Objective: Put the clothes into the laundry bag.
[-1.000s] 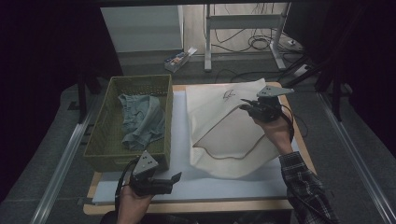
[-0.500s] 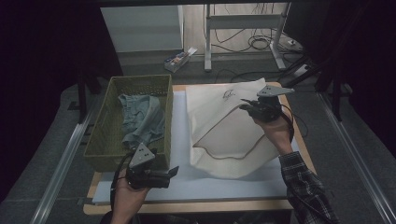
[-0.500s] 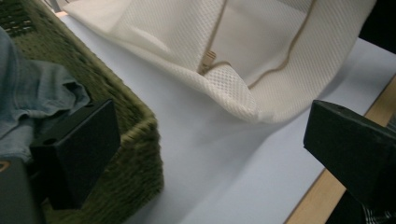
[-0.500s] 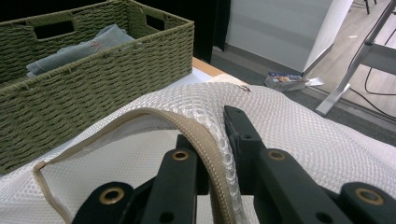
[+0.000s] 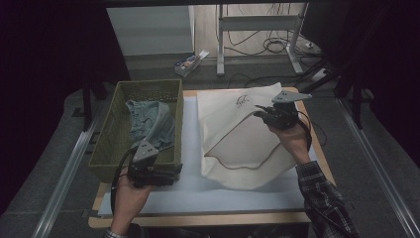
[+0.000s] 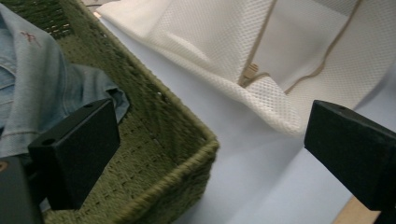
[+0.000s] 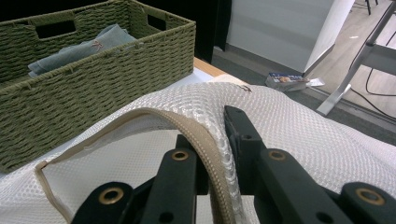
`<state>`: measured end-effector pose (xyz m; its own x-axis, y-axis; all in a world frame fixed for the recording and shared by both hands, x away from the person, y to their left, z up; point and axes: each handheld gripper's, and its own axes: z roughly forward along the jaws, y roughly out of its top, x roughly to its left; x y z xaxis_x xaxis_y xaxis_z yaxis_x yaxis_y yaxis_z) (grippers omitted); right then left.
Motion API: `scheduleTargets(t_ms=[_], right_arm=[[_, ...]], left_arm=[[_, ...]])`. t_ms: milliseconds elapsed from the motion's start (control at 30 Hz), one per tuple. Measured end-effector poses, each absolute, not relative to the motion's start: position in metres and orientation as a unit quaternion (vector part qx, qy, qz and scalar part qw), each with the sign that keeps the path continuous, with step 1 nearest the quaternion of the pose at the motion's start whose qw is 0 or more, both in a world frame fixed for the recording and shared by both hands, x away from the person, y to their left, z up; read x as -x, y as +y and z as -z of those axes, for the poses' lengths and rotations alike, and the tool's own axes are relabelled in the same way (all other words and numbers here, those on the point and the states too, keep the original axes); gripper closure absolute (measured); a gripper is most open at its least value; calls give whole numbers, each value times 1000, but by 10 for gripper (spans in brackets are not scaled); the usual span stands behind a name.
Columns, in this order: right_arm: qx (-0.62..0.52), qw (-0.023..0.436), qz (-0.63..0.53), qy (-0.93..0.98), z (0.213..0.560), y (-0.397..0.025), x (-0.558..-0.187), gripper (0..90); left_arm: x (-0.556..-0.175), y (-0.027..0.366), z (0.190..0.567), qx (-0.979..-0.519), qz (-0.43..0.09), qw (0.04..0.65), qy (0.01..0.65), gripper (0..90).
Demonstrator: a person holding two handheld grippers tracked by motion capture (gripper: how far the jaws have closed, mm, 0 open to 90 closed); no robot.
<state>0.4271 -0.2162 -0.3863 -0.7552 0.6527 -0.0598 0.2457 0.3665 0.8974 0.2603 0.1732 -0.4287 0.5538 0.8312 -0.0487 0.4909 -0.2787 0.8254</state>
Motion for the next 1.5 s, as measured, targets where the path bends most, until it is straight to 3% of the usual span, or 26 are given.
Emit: scheduleTargets(t_ms=[1500], right_arm=[[-281, 207, -491, 798, 385, -218, -428, 802]], left_arm=[[-338, 208, 428, -776, -205, 362, 474, 9]])
